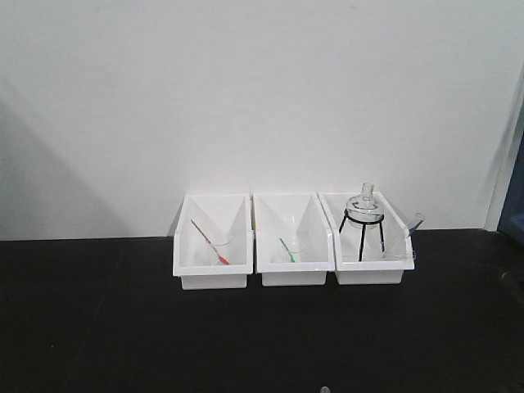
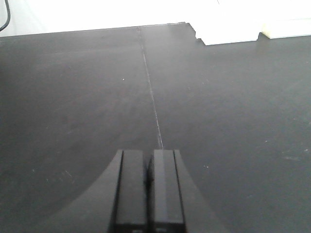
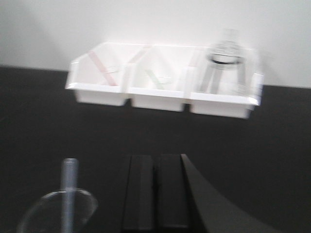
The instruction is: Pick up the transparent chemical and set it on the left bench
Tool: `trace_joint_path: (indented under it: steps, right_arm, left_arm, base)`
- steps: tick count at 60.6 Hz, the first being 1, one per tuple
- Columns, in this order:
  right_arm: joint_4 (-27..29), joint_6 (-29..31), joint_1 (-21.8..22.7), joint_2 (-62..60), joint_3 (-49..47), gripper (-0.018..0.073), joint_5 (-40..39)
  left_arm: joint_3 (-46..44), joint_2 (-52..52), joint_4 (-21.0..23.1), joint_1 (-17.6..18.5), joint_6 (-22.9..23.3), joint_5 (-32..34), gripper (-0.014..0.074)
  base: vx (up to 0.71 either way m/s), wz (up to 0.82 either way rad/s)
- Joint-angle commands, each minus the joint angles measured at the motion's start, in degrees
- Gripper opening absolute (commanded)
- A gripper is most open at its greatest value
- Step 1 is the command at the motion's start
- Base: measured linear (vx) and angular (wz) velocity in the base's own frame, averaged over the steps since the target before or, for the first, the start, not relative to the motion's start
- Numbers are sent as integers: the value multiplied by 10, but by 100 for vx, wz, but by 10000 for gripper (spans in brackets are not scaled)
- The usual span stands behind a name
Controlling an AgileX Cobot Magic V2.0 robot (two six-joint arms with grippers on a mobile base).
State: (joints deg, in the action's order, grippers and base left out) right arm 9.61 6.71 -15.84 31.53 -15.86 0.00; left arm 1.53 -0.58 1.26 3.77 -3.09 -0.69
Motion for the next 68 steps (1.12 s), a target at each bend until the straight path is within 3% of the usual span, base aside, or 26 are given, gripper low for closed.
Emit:
trace_joint_path:
  steps: [1, 9, 16, 21, 68]
  right_arm:
    - [-63, -76, 67, -66, 30, -7, -27]
    - [-111, -113, 122, -185, 120, -7, 0]
    - [-101, -113, 120, -273, 183, -7, 10]
    - [-96, -100, 120, -330, 178, -7, 83]
    - [-96, -94, 122, -328, 180, -7, 84]
  left_arm:
    - [9, -11, 0, 1, 4, 45, -3]
    - [9, -11, 0, 1, 4, 45, -3]
    - [9, -11, 0, 1, 4, 45, -3]
    - [9, -11, 0, 1, 4, 45, -3]
    - [9, -11, 0, 1, 4, 45, -3]
  base:
    - [0, 0]
    - [0, 0]
    - [0, 0]
    - [0, 0]
    - [0, 0]
